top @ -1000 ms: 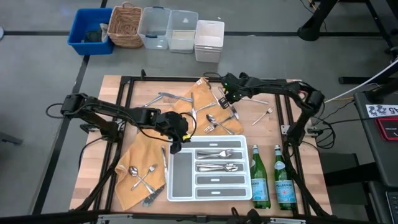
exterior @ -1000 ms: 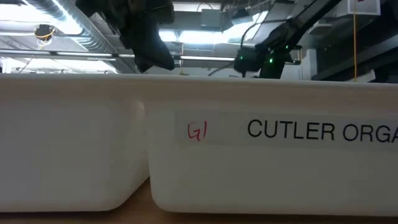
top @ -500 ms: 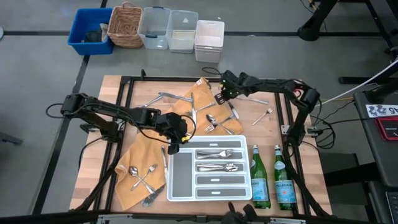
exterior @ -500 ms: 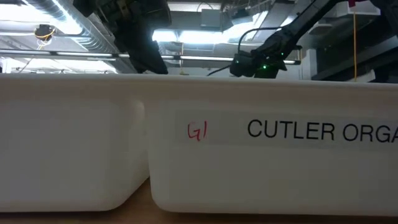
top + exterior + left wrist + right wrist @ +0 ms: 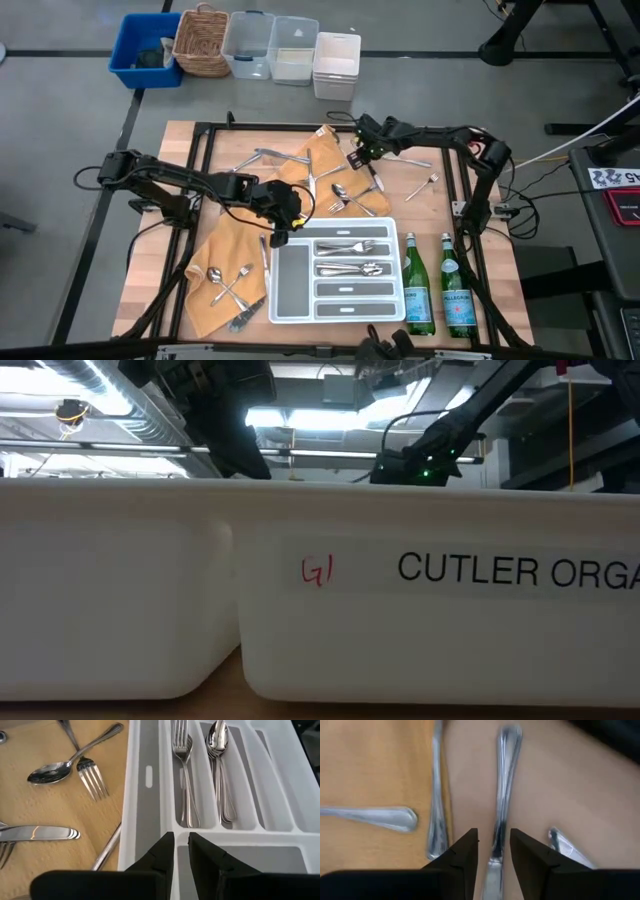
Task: Sort silverware
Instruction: Put the silver table knife into the white silverware tray
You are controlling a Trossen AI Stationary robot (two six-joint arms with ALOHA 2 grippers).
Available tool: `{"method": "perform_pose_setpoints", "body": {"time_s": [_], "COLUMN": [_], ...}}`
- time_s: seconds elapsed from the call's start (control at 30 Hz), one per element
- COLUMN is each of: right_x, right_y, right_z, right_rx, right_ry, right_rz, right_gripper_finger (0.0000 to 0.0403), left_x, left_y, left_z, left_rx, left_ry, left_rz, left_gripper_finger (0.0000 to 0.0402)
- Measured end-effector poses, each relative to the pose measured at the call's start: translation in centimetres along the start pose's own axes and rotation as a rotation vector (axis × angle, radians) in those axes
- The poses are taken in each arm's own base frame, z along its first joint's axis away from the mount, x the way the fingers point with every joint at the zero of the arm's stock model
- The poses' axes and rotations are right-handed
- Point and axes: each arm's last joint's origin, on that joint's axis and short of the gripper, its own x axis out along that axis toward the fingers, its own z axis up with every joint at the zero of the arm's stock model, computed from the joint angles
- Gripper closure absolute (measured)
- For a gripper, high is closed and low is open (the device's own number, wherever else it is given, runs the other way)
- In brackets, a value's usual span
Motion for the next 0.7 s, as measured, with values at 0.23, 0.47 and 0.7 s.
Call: {"method": "perform_pose_setpoints", "body": {"time_s": [0.23, 0.47, 0.7], "right_x": [1.4, 1.4, 1.4], "right_y": [0.0, -0.2, -0.3], "right_z": [-0.4, -0.8, -0.9], "right_rx": [-0.001, -0.008, -0.011], "right_ry": [0.038, 0.073, 0.087], "right_rz": [-0.014, -0.039, -0.052], "right_gripper_finger": [0.0286, 0.0286, 0.0316], "left_x": [0.0, 0.0, 0.0], "left_y": [0.0, 0.0, 0.0], "left_z": [0.0, 0.0, 0.0], "left_rx": [-0.001, -0.001, -0.001], "left_ry": [-0.001, -0.001, -0.001], "left_rz": [0.000, 0.000, 0.000], "left_gripper_finger": [0.0355, 0.0355, 0.0355]}}
